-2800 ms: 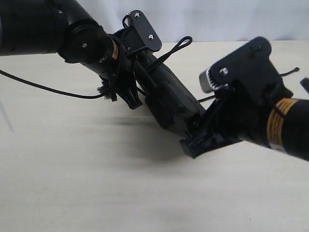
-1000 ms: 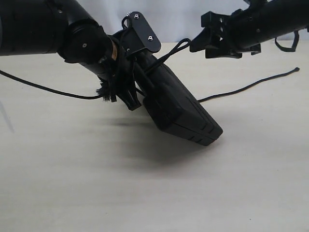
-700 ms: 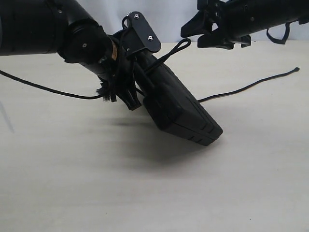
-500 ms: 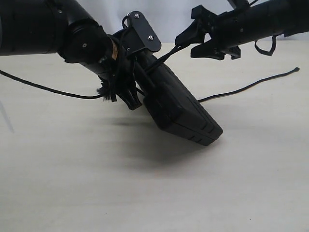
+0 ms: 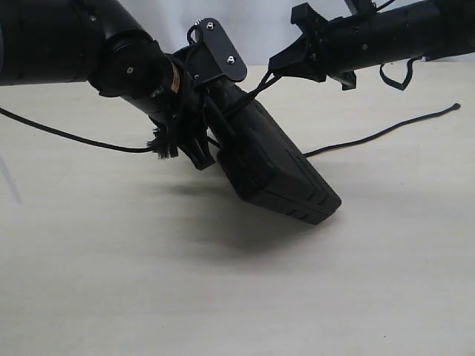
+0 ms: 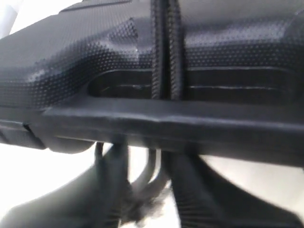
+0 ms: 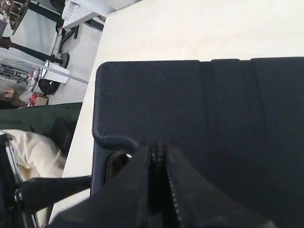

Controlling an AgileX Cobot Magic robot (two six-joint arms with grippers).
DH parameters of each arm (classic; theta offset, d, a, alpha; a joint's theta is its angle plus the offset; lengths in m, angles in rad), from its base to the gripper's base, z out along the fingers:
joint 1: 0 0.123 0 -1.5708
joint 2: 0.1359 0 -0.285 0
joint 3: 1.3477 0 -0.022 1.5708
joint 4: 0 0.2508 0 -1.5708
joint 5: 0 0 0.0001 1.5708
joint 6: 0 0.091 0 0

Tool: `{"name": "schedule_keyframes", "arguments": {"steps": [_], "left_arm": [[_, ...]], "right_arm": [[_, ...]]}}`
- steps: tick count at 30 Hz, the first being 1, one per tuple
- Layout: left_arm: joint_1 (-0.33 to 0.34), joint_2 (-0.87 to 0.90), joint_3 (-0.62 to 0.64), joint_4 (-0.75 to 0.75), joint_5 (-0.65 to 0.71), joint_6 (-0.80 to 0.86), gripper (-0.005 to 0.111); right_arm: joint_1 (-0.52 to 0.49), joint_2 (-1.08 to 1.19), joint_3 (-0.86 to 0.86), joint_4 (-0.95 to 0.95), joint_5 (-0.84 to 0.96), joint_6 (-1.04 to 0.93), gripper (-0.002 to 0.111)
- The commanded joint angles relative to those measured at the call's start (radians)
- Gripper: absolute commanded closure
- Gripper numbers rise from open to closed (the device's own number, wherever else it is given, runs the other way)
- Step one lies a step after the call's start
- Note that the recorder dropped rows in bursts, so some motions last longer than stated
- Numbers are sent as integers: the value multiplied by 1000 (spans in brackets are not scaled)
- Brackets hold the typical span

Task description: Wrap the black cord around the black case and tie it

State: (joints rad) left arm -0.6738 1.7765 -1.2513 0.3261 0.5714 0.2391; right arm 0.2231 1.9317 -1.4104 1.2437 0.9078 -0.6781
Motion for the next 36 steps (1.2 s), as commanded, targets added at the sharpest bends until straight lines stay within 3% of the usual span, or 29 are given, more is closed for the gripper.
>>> {"name": "schedule_keyframes", "arguments": {"steps": [1,4,11,16,20,24,29,36], "left_arm": [[0,-30,-12,108,71,-10,53],[0,-106,-12,159,93,-10,43],[0,-165,-12,103,54,-8,44],[0,-140,-12,17,-58,1,44],[38,-126,-5,-148,-171,42,44],[93,-108,29,-396,-262,214,44],[104,-81,85,-623,-421,412,44],[97,-9,92,-654,-472,433,44]], "right_arm": [[-2,-12,-8,3,6,-28,104],[-2,-30,-8,1,4,-43,104],[-2,-58,-8,1,50,-94,104],[-2,-66,-8,1,145,-166,104],[-2,-73,-8,1,180,-183,104],[-2,-75,-8,1,207,-208,104],[-2,-75,-8,-1,243,-250,104],[-2,-75,-8,-6,251,-252,104]]}}
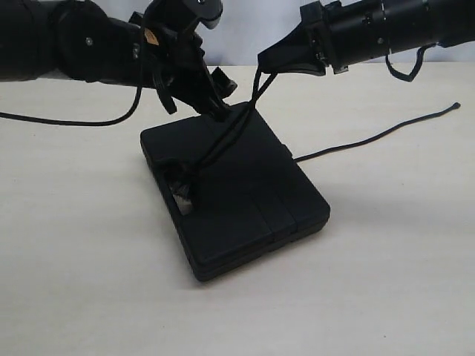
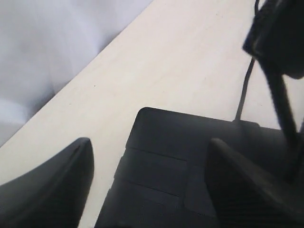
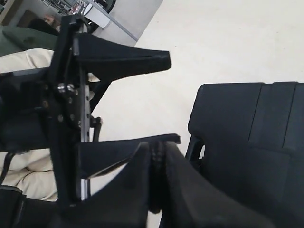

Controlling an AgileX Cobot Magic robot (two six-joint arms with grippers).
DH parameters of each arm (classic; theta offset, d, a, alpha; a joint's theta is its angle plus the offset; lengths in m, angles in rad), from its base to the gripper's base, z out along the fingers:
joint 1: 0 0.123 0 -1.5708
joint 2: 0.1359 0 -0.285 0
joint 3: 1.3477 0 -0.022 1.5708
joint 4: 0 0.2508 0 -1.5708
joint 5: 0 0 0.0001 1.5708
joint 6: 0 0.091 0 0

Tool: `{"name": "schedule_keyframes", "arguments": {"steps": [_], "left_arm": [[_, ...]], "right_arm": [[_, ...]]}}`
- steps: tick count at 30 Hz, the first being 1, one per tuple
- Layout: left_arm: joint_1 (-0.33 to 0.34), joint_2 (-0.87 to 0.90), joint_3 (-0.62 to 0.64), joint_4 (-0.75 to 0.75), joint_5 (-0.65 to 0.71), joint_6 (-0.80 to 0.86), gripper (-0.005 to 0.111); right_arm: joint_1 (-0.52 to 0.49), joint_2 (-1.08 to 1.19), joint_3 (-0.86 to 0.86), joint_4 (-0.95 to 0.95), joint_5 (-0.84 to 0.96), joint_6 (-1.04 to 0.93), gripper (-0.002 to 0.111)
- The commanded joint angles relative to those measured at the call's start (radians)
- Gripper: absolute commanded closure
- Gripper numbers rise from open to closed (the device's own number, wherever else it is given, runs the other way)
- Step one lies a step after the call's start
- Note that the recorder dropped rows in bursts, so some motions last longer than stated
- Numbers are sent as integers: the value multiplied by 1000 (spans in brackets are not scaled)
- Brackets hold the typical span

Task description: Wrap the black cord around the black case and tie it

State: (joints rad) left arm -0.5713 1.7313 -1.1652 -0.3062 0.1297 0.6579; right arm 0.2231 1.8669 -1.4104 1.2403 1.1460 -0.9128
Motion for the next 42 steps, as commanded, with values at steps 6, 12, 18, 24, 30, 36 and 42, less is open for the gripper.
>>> {"name": "schedule_keyframes", "arguments": {"steps": [6,12,18,24,30,36,42], "left_arm": [[-37,64,6,-7,-35,30,44],[-96,70,6,67,-9,32,44],[-114,100,6,83,-9,30,44],[-115,136,6,83,-13,30,44],[-115,136,6,83,-26,30,44],[-110,136,6,87,-90,30,44],[-98,132,-5,87,-176,30,44]], "right_arm": [[-2,-10,-8,-4,3,-17,104],[-2,-10,-8,-4,-97,113,104],[-2,-10,-8,-4,-146,255,104],[-2,-10,-8,-23,-165,344,104],[-2,-10,-8,-124,-254,465,104],[-2,-10,-8,-194,-266,469,104],[-2,-10,-8,-259,-266,469,104]]}}
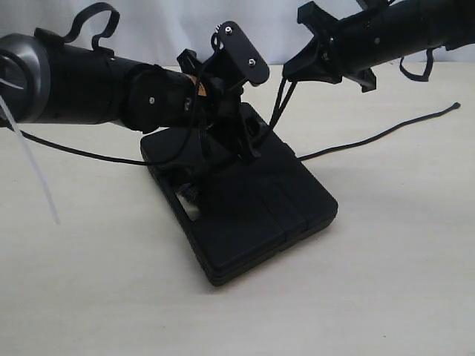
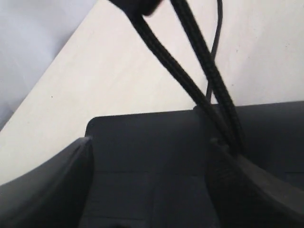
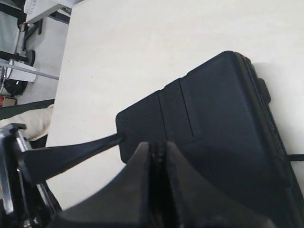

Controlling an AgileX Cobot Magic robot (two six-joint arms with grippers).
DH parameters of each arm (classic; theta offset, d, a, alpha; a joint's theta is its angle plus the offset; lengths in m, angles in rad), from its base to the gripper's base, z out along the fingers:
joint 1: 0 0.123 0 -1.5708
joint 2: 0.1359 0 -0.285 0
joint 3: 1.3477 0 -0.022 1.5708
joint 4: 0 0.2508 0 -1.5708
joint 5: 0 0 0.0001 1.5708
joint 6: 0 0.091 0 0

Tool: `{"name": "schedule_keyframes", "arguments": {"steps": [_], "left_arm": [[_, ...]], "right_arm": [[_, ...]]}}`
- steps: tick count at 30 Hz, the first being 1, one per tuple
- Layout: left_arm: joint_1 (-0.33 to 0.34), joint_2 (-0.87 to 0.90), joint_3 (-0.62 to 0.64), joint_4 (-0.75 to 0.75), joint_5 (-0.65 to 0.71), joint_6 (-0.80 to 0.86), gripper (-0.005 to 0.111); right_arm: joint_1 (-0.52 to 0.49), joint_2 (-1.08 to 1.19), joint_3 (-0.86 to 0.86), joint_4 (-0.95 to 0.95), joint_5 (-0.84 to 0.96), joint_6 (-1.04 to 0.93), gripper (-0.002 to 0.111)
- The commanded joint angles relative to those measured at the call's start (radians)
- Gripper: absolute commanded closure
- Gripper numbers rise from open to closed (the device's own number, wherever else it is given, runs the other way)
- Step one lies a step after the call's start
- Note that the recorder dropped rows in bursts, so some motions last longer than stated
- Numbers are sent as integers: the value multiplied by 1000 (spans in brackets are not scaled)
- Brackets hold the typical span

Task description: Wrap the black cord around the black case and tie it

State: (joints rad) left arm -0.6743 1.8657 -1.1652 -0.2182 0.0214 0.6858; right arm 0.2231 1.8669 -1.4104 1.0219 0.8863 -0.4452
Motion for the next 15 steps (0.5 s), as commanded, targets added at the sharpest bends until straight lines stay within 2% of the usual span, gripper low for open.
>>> {"name": "schedule_keyframes", "arguments": {"steps": [1,7,15], "left_arm": [[5,-5,-5,-1,-83,2,44],[5,-19,-5,-3,-163,-14,44],[-10,-19,-5,-1,-167,-53,44]], "right_arm": [[-2,-10,-8,-47,-7,0,104],[-2,-10,-8,-47,-7,-29,104],[-2,-10,-8,-47,0,-100,104]]}}
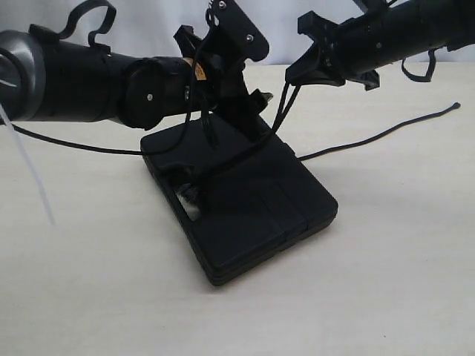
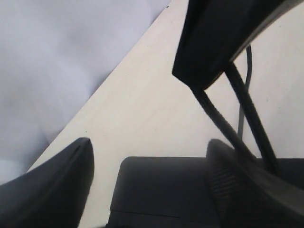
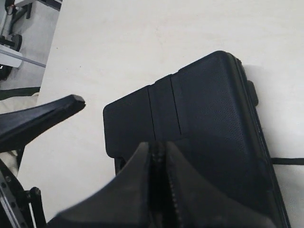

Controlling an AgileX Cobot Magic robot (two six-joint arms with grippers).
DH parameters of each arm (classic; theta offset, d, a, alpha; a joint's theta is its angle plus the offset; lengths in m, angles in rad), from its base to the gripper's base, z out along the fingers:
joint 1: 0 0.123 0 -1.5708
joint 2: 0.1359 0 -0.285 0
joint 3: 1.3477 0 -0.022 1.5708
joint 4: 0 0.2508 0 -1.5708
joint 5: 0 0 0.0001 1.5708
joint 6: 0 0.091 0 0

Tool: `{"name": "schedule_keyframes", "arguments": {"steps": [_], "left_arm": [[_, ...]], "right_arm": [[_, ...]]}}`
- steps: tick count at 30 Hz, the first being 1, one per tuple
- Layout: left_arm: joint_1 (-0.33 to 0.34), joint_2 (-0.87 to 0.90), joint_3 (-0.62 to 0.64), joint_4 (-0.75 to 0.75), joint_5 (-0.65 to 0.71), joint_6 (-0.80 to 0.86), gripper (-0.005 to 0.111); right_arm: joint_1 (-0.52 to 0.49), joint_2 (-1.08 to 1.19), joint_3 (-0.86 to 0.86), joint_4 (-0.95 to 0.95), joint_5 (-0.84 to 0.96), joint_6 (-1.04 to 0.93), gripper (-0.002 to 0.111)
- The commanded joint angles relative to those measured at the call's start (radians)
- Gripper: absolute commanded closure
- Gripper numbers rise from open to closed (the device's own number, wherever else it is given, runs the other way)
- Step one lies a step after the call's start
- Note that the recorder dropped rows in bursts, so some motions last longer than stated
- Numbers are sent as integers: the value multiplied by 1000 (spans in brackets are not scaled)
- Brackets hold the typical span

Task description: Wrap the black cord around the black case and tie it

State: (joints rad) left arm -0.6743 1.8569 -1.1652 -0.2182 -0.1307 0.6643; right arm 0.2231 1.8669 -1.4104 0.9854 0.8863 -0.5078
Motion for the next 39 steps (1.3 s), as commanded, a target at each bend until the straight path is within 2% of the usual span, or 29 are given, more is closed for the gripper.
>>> {"name": "schedule_keyframes", "arguments": {"steps": [1,4,7,10,12,15,19,21,27,35,39], "left_arm": [[-12,-10,-5,-1,-3,-43,44],[-4,-19,-17,-15,53,-80,44],[36,-21,-97,-15,256,-152,44],[86,-19,-205,-111,462,-148,45],[121,-10,-266,-245,560,-80,50],[186,30,-320,-558,710,138,57],[251,111,-326,-929,842,393,53],[267,140,-326,-1008,890,449,49],[268,176,-326,-1036,916,508,47],[235,195,-326,-1091,895,608,47],[216,223,-326,-1107,828,625,47]], "right_arm": [[-2,-10,-8,-10,0,-37,104],[-2,-10,-8,-10,0,-39,104],[-2,-10,-8,-10,0,-55,104],[-2,-10,-8,-10,0,-57,104],[-2,-10,-8,-10,0,-57,104],[-2,-10,-8,-13,7,-57,104],[-2,-10,-8,-32,29,-66,104],[-2,-10,-8,-32,42,-75,104],[-2,-10,-8,-32,45,-79,104],[-2,-10,-8,-32,45,-81,104],[-2,-10,-8,-32,50,-81,104]]}}
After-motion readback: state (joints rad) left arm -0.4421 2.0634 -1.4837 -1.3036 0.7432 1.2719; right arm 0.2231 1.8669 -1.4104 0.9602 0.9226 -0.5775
